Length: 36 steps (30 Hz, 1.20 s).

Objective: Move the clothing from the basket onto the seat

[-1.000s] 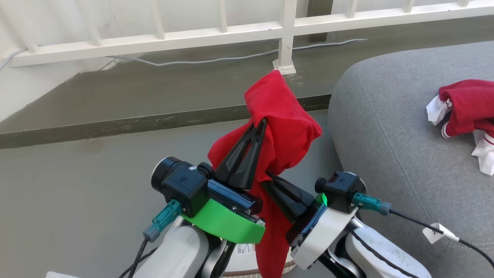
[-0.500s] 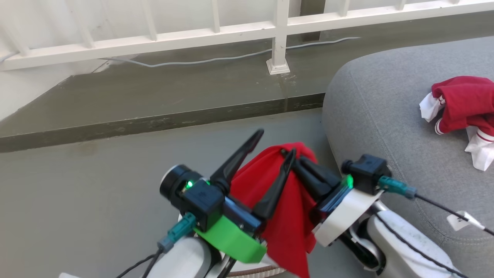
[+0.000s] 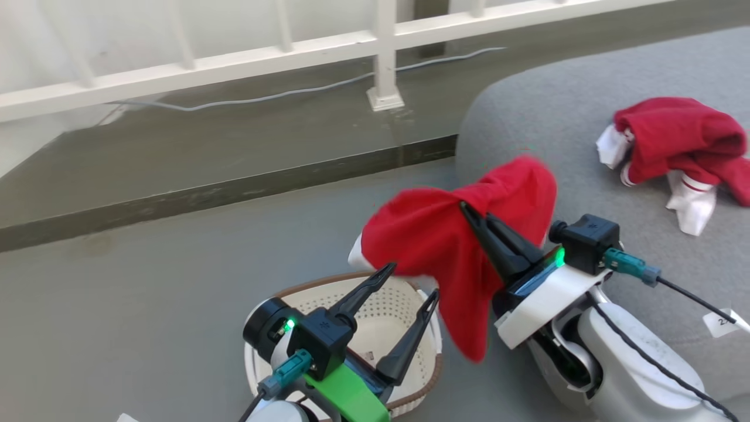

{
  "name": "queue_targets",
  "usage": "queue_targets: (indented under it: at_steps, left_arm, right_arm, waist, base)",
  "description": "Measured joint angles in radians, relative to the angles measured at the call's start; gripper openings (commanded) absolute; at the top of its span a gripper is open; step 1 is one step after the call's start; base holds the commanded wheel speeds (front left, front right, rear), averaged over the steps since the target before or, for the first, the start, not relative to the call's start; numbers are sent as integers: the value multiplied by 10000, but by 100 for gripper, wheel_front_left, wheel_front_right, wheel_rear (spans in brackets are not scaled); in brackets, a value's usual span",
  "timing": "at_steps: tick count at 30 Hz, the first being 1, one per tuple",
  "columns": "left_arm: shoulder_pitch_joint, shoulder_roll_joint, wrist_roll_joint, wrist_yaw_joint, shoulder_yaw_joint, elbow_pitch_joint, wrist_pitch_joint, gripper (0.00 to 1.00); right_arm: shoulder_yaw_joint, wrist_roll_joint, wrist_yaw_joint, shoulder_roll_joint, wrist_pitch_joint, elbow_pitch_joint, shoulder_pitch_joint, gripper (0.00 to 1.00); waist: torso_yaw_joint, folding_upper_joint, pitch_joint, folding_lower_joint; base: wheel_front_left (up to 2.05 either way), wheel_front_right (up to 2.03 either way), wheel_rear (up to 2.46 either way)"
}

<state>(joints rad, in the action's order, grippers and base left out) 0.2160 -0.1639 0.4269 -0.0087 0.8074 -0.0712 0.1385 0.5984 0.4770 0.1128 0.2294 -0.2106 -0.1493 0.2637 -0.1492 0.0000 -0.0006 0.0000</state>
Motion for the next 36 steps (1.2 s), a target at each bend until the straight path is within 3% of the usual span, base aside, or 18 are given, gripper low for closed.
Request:
queue_targets:
  at_steps: [22,36]
  left_arm:
    - [51,-207,-336,115,29,-113,-604,100]
    - [941,-272,-786,161,25,-236,-853,100]
  right_arm:
    - [-1361,353,-341,307,-276,-198,177,0]
    - [-2270,775,-353,222,-382,-389,335,0]
  waist:
    - [-2279,0,842,0]
    - [-3713,1,1942,0]
  base:
    - [0,0,0]
    - [0,0,0]
